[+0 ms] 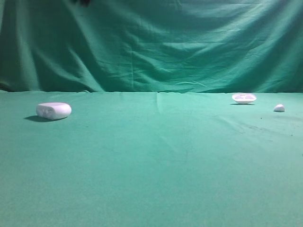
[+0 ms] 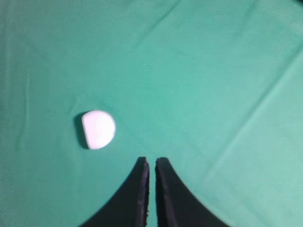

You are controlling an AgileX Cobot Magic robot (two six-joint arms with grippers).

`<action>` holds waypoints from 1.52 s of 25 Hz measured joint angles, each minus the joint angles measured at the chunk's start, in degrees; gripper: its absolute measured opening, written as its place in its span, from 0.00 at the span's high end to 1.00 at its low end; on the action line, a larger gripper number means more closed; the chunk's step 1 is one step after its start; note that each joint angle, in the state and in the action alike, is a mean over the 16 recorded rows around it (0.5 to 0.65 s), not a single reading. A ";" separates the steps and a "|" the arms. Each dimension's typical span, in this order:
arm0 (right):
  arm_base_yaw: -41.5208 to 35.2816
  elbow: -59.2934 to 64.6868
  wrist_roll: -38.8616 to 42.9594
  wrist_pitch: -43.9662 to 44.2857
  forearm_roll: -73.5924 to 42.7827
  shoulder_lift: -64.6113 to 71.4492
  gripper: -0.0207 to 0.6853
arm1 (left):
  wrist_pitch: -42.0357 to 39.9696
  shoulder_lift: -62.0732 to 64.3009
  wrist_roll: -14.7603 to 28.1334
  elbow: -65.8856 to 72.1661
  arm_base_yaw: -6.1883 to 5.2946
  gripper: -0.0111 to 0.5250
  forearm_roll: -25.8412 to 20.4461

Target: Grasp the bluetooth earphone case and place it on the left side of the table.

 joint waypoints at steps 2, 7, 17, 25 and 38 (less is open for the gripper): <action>-1.81 4.07 0.26 0.15 -0.02 -3.83 0.97 | 0.00 0.00 0.00 0.00 0.00 0.98 0.00; -5.95 19.32 1.09 -2.01 0.50 -15.34 0.97 | 0.00 0.00 0.00 0.00 0.00 0.98 0.00; -10.61 59.50 2.56 -18.98 4.08 -42.93 0.97 | 0.00 0.00 0.00 0.00 0.00 0.98 0.00; -11.02 81.17 2.72 -30.59 7.23 -62.23 0.97 | 0.00 0.00 0.00 0.00 0.00 0.98 0.00; -13.88 91.98 2.69 -32.27 4.52 -79.54 0.97 | 0.00 0.00 0.00 0.00 0.00 0.98 0.00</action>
